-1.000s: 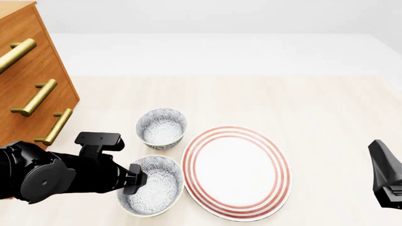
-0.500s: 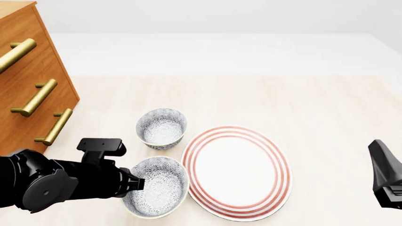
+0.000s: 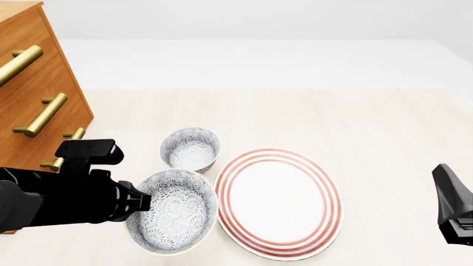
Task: Stack the bowl in the middle on the bowl at the back.
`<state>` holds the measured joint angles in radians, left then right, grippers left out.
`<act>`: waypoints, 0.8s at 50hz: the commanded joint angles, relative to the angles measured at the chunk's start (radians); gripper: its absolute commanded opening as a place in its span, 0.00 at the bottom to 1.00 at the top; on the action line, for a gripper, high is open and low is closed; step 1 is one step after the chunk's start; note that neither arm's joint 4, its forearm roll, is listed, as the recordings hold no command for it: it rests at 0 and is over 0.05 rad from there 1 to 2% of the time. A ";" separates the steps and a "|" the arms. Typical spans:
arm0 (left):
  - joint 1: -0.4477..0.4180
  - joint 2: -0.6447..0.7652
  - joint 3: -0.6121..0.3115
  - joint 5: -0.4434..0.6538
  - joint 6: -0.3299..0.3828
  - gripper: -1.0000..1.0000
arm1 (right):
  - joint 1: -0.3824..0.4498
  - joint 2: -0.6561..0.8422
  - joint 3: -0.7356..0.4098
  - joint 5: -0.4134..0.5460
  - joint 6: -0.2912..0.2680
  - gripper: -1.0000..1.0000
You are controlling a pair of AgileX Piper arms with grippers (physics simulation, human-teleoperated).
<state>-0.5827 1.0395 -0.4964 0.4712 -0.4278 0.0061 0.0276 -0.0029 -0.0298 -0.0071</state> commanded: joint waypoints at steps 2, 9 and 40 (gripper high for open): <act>-0.046 -0.157 -0.107 0.181 -0.033 0.00 | 0.004 0.003 0.000 -0.005 -0.009 1.00; -0.127 -0.217 -0.119 0.232 -0.085 0.00 | 0.005 0.003 -0.001 -0.006 -0.013 1.00; -0.475 -0.342 -0.139 0.335 -0.153 0.00 | 0.011 -0.012 -0.002 0.011 -0.021 1.00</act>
<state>-0.9440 0.7185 -0.6277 0.7868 -0.5743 0.0160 0.0175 -0.0045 -0.0208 -0.0263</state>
